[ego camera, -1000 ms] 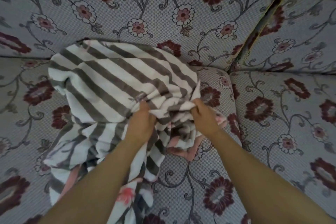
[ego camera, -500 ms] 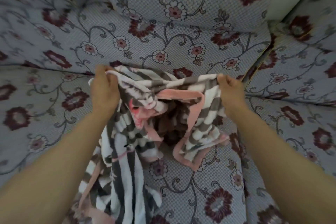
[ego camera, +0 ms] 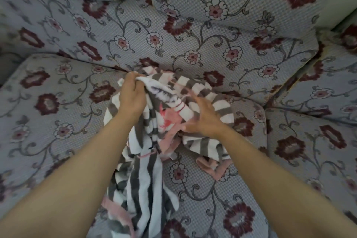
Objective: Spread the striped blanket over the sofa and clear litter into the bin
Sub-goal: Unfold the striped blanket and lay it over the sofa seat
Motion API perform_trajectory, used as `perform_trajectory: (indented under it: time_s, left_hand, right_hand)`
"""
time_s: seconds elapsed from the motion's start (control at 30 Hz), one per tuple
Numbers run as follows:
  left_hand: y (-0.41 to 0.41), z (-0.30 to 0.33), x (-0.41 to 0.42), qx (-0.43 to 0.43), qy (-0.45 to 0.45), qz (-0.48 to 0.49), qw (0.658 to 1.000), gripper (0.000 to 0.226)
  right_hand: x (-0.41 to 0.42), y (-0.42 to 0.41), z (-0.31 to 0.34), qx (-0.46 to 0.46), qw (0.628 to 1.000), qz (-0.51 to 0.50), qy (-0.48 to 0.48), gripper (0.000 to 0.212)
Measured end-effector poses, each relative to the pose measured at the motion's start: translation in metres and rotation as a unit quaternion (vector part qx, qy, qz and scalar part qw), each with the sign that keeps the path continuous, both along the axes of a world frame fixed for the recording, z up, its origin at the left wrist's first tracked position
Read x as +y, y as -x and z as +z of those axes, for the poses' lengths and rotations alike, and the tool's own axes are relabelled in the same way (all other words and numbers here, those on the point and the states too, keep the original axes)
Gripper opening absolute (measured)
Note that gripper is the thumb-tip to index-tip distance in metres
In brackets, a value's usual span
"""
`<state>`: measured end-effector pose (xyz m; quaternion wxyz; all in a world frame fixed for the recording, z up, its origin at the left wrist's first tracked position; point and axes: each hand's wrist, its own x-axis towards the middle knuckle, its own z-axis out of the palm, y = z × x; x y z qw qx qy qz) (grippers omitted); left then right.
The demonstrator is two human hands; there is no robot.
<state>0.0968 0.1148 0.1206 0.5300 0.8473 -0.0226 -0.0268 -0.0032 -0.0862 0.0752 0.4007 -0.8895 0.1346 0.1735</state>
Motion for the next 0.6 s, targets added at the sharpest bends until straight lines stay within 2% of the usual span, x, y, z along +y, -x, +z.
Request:
perform_trajectory:
  time_s: [0.03, 0.07, 0.1, 0.13, 0.17, 0.23, 0.3, 0.4, 0.47, 0.6]
  left_hand:
    - [-0.001, 0.003, -0.001, 0.005, 0.001, 0.003, 1.000, 0.028]
    - [-0.002, 0.005, 0.002, 0.008, 0.006, -0.001, 1.000, 0.029]
    - [-0.004, 0.008, 0.005, 0.001, 0.016, -0.012, 1.000, 0.026]
    - [-0.005, 0.010, 0.009, -0.009, 0.023, -0.021, 0.999, 0.021]
    - [-0.006, 0.010, 0.016, -0.014, 0.025, -0.021, 0.999, 0.017]
    - [-0.011, 0.010, 0.032, -0.011, 0.008, -0.001, 1.000, 0.015]
    - [-0.018, 0.006, 0.054, -0.005, -0.026, 0.019, 0.999, 0.015]
    - [-0.019, -0.004, 0.075, 0.013, -0.042, 0.045, 0.998, 0.036]
    - [-0.016, -0.011, 0.087, 0.059, -0.070, 0.032, 0.995, 0.056]
    - [-0.012, -0.026, 0.111, 0.190, -0.135, -0.126, 0.964, 0.101]
  right_hand:
    - [0.013, -0.003, -0.005, 0.014, 0.999, 0.024, 0.017, 0.100]
    - [0.025, -0.008, -0.010, -0.002, 1.000, 0.028, 0.008, 0.086]
    - [0.036, -0.014, -0.010, -0.032, 0.999, -0.008, -0.040, 0.060]
    - [0.044, -0.020, -0.008, -0.056, 0.988, -0.086, -0.114, 0.033]
    - [0.050, -0.027, -0.001, -0.049, 0.965, -0.174, -0.192, 0.022]
    - [0.055, -0.042, 0.015, -0.018, 0.901, -0.294, -0.318, 0.027]
    - [0.060, -0.060, 0.032, -0.038, 0.858, -0.327, -0.394, 0.027]
    - [0.077, -0.082, 0.060, -0.072, 0.834, -0.327, -0.438, 0.026]
    - [0.092, -0.095, 0.074, -0.094, 0.820, -0.332, -0.456, 0.025]
    - [0.124, -0.114, 0.101, -0.128, 0.794, -0.329, -0.495, 0.027]
